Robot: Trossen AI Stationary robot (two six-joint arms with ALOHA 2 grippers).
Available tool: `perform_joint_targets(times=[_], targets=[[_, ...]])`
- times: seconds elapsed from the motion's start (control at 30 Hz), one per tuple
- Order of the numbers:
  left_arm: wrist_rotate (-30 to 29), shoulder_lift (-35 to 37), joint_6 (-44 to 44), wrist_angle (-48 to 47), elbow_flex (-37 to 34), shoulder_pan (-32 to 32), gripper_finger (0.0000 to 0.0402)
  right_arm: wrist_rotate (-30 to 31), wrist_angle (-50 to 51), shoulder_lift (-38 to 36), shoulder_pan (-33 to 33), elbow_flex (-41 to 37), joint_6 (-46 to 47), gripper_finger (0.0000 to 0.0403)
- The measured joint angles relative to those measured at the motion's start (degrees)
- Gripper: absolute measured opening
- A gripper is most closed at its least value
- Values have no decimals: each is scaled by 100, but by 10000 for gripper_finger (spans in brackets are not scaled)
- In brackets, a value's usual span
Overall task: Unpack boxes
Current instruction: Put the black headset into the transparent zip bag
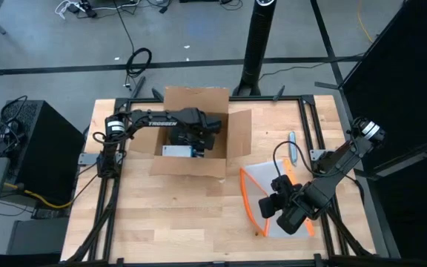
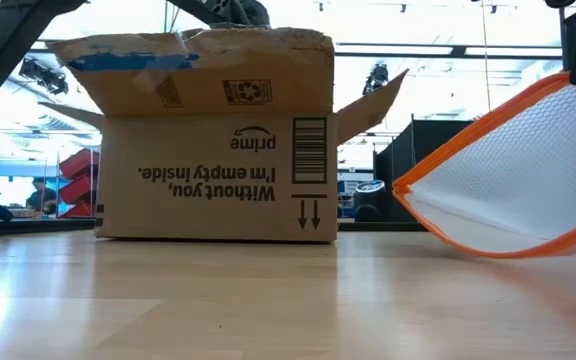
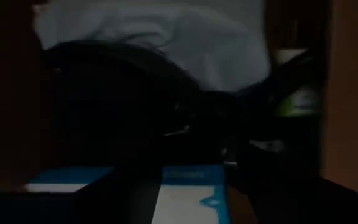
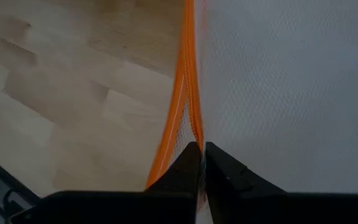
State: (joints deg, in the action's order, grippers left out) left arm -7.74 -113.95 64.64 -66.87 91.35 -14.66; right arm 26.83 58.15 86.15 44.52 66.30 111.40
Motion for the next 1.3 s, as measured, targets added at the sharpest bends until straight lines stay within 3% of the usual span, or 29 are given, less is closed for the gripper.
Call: perform_joint_targets(times=[0.27, 0.77, 0.93, 1.3], targets=[[59, -238, 704, 601, -421, -243, 186, 9, 223, 0, -2, 0, -66, 0], [167, -468, 237, 1199, -385, -85, 14, 34, 382, 0, 64, 0, -92, 0], [272, -465, -431, 1025, 30, 47, 4, 28, 433, 0, 136, 0, -105, 0], [172, 261, -1921, -170, 1574, 435, 1, -3, 407, 0, 274, 0, -92, 0]])
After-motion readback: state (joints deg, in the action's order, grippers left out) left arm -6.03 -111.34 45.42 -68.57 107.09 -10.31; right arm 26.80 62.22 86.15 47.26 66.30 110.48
